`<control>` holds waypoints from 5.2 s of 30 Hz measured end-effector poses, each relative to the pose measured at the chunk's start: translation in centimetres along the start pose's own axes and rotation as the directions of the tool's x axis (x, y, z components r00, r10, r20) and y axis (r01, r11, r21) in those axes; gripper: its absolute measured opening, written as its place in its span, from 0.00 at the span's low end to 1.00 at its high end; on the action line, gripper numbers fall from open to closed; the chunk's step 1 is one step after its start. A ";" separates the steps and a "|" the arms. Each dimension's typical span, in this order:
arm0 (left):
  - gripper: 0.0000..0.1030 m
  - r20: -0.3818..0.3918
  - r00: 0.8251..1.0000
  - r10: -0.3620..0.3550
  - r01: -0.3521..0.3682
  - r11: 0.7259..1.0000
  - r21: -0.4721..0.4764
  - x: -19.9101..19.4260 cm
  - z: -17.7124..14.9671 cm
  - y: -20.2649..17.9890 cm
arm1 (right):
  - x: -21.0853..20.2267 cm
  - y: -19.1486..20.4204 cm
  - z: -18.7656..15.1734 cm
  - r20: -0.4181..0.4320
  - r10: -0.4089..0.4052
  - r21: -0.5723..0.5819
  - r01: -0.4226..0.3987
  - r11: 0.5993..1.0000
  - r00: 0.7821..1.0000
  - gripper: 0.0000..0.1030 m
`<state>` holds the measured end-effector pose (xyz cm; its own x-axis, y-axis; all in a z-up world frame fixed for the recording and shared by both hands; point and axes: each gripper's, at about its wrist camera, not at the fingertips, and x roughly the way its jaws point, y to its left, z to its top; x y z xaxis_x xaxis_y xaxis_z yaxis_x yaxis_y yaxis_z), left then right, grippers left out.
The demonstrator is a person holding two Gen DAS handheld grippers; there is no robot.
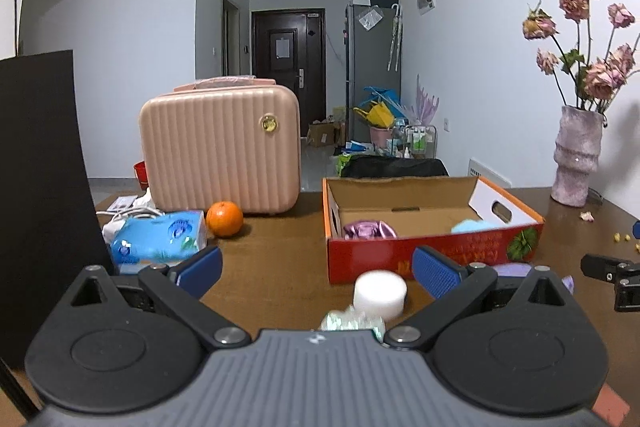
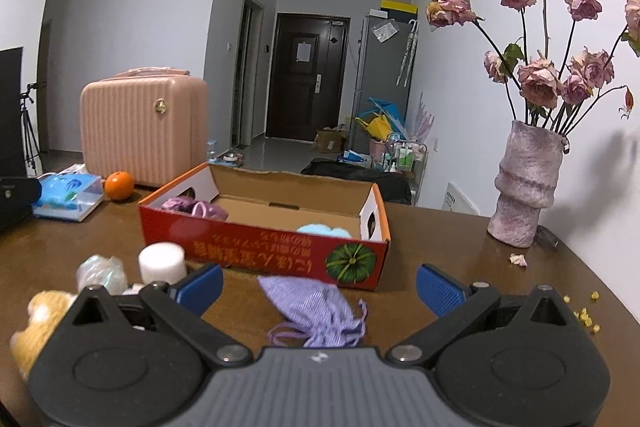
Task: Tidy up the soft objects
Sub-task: 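Withdraw both tools from the box back toward the remaining items, then close the right tool on the pink sponge, then grasp the yellow-white plush animal with the left tool while the right holds the sponge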
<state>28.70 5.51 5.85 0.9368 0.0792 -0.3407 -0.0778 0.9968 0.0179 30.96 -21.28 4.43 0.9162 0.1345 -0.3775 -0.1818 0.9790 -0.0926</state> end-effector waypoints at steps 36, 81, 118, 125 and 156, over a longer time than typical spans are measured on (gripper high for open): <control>1.00 -0.174 0.982 -0.076 0.077 0.997 -0.001 -1.6 -7.2 -0.7 | -0.3 4.6 -7.8 -0.299 0.098 -0.036 -0.114 0.993 0.949 0.93; 0.80 -0.326 0.945 -0.006 0.027 0.998 0.060 3.7 -9.8 -2.7 | -1.0 -3.8 -7.9 -0.133 0.042 0.204 -0.014 0.979 0.990 0.67; 0.49 -0.149 0.988 -0.032 0.028 0.999 -0.030 -0.2 -7.8 -0.9 | -1.0 -3.2 -7.8 -0.126 0.020 0.182 0.003 0.983 0.992 0.67; 0.49 -0.110 0.993 -0.052 0.049 0.998 -0.027 -1.1 -6.7 -1.1 | -1.6 -2.5 -6.9 -0.101 0.033 0.146 -0.018 0.989 0.994 0.67; 0.49 -0.035 0.997 -0.072 0.072 0.997 -0.004 2.0 -1.0 -3.6 | 1.7 -0.9 -0.5 0.004 0.032 0.020 -0.032 0.999 0.999 0.67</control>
<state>30.56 2.04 4.17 0.9273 0.0065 -0.3742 -0.0110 0.9999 -0.0101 32.51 -21.99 3.35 0.9114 0.1663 -0.3764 -0.2041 0.9770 -0.0624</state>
